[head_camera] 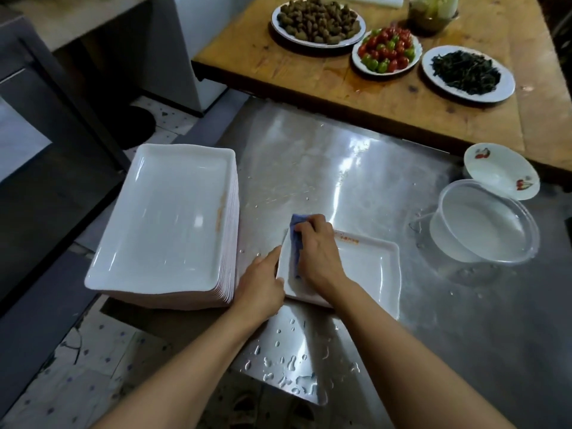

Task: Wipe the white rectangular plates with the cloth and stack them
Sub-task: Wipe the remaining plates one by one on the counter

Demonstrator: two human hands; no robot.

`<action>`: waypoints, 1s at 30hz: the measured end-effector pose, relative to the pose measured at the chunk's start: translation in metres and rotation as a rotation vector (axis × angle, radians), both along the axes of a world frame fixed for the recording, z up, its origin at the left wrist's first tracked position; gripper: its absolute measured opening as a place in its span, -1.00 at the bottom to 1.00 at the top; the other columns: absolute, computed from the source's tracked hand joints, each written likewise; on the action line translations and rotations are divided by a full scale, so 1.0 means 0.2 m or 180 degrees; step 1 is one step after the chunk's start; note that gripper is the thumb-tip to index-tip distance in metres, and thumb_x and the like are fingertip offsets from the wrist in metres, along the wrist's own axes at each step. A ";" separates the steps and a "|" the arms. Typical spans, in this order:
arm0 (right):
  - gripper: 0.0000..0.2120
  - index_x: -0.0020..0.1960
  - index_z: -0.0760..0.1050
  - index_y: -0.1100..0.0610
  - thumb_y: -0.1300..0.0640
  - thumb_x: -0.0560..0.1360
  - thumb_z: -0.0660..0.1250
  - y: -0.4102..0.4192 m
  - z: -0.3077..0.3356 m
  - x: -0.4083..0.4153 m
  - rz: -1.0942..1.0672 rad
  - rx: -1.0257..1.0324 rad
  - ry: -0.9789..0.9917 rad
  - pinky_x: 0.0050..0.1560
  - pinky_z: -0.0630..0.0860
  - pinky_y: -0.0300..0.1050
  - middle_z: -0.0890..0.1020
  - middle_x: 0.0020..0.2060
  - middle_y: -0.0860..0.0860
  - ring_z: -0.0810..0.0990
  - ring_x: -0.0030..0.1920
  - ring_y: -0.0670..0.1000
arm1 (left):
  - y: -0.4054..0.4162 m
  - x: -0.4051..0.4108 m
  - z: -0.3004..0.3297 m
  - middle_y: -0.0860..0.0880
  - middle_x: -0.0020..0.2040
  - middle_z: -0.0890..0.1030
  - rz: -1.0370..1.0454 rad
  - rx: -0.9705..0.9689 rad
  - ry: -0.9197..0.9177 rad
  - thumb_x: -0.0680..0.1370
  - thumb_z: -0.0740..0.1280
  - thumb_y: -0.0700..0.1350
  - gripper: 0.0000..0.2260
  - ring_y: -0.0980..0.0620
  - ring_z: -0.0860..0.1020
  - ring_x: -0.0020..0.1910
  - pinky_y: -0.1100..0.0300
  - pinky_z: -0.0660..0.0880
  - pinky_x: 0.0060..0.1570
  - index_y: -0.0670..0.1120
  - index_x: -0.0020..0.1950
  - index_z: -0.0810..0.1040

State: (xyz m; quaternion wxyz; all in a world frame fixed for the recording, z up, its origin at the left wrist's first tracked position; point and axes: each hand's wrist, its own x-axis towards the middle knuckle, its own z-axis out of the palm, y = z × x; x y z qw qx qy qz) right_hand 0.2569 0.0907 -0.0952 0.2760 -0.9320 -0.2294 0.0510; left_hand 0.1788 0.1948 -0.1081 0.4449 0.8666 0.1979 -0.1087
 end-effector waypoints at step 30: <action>-0.80 0.00 0.62 0.12 0.29 0.44 0.30 -0.65 0.12 -0.27 0.0075 -0.0797 0.0498 0.05 0.45 -0.12 0.53 0.14 0.04 0.51 0.13 0.07 | -0.06 0.01 0.04 0.06 -0.22 0.56 0.0512 -0.0225 0.0108 0.43 0.13 -0.37 -0.52 -0.02 0.59 -0.56 0.24 0.45 -0.62 0.08 0.19 0.52</action>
